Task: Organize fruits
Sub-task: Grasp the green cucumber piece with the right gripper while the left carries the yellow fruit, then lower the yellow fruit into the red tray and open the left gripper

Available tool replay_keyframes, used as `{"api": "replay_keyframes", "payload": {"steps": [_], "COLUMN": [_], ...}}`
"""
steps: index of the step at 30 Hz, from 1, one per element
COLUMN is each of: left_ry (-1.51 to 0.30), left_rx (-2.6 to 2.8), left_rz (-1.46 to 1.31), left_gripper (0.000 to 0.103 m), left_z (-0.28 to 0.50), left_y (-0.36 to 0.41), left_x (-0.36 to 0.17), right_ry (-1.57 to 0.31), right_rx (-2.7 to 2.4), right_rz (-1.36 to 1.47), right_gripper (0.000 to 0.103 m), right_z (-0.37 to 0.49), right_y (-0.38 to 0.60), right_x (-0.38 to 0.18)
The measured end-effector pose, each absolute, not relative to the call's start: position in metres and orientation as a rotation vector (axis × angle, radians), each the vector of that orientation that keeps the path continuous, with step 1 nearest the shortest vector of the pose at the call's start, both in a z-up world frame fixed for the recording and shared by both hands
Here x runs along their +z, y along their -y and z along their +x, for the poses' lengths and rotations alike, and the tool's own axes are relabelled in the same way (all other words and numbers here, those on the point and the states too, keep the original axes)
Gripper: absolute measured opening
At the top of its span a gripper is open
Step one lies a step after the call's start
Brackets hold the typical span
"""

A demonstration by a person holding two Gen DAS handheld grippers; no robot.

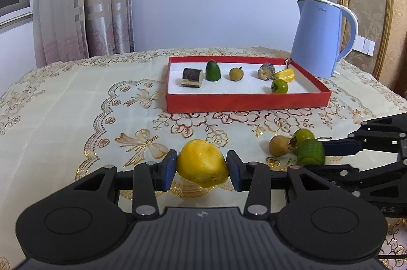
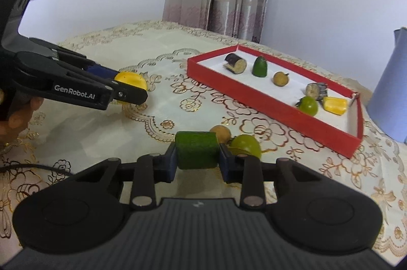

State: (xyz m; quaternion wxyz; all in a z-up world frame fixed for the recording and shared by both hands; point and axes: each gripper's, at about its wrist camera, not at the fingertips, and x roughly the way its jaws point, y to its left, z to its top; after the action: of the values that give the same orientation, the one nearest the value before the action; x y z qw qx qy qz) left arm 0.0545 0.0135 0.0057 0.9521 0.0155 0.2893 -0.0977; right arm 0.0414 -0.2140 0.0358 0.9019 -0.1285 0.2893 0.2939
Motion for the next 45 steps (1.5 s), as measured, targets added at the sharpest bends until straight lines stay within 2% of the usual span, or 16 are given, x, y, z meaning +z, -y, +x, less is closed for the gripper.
{"api": "replay_keyframes", "payload": {"steps": [13,26,45], "left_ry": [-0.568,-0.549,-0.609], "left_rx": [-0.209,-0.179,-0.11], "left_rz": [0.079,0.128,0.195], "left_gripper": [0.042,0.042,0.042], "left_z": [0.08,0.139,0.245], "left_y": [0.013,0.042,0.094], "left_x": [0.02,0.036,0.019], "right_ry": [-0.549,-0.522,-0.512], "right_rx": [0.517,0.462,0.402], "right_rz": [-0.196,-0.163,-0.134], "right_gripper": [0.031,0.031,0.031], "right_z": [0.036,0.034,0.043], "right_y": [0.256,0.279,0.304], "right_x": [0.05,0.055,0.059]}}
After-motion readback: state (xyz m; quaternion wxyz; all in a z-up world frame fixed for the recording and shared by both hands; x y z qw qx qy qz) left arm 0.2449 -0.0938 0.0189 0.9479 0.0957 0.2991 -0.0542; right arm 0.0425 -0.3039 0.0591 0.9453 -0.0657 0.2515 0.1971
